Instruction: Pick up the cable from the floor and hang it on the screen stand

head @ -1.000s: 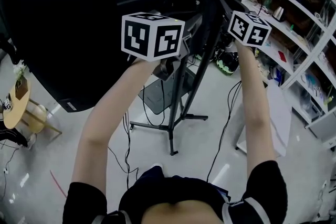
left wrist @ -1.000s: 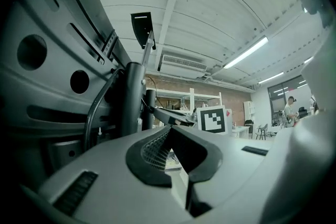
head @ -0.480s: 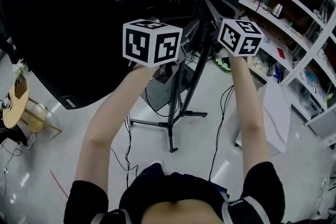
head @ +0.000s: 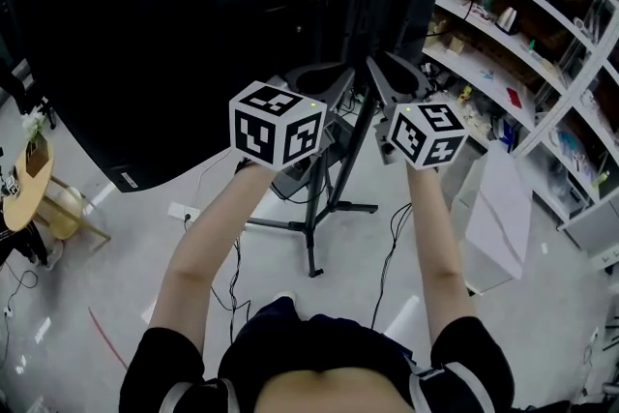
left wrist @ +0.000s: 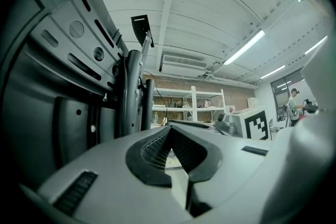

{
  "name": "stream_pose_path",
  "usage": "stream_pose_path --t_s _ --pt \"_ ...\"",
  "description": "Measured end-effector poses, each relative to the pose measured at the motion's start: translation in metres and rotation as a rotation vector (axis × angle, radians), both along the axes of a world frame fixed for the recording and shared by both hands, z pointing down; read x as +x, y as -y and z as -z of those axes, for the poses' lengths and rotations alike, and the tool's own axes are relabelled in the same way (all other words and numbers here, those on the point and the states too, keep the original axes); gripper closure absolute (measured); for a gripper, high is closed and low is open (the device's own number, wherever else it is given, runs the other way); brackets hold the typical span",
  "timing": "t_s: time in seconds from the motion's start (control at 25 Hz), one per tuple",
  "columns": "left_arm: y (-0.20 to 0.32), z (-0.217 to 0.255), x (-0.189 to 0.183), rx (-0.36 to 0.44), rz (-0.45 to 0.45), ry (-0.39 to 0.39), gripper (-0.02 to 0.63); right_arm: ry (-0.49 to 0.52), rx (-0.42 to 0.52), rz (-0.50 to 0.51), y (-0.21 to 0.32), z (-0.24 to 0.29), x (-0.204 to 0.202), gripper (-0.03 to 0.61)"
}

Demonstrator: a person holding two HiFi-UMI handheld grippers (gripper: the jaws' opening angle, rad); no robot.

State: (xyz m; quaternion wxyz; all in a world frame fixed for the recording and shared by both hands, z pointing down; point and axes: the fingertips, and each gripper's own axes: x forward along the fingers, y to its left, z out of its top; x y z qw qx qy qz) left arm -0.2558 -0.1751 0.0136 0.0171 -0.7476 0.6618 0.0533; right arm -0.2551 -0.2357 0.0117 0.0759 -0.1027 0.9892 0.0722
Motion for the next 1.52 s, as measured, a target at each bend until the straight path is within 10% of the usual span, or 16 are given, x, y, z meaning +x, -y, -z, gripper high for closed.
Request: stream_pose_path --t_s 0.84,1.52 --pt "-0.074 -0.14 0.069 -0.036 0.175 -0.097 0.611 -0.089 -0.24 -0.106 -0.104 -0.168 0.1 0.554" --pt "-0.116 -0.185 0.051 -0.082 0.235 -0.05 0.611 -0.067 -0.216 -0.197 -0.141 -0.176 0.102 0.556"
